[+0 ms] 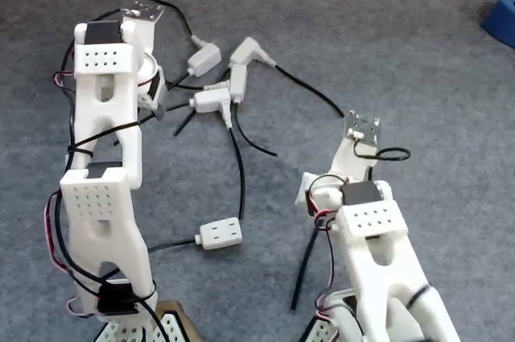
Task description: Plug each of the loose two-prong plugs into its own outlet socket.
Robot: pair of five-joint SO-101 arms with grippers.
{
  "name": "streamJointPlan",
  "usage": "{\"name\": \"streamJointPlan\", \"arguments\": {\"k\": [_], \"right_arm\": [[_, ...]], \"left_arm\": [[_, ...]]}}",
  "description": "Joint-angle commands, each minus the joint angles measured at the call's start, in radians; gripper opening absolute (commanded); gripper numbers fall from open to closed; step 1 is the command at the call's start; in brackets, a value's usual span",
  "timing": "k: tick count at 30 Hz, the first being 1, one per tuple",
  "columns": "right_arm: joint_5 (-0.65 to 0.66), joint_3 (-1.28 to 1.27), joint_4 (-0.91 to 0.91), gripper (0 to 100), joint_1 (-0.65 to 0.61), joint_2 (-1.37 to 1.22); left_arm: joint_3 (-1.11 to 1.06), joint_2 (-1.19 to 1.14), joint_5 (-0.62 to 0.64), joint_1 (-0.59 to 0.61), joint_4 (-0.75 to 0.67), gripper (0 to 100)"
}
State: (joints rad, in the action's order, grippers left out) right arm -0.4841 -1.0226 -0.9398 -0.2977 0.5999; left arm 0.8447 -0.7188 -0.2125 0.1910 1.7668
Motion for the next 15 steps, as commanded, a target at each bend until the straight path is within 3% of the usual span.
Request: {"name": "streamJointPlan", "arguments": {"k": [1,12,15], "right_arm": [[0.011,0.025,0.015,14.6,-0.001,-0.136],[0.012,0.179,-0.047,14.6,0.039,-0.275],[0.063,0.216,-0.047,14.6,0.039,-0.275]], "left_arm": [[0.007,0.070,-0.008,0.015,0.008,17],[0.008,0.070,-0.009,0.039,0.008,17],[0.008,0.070,-0.009,0.039,0.008,17]]}}
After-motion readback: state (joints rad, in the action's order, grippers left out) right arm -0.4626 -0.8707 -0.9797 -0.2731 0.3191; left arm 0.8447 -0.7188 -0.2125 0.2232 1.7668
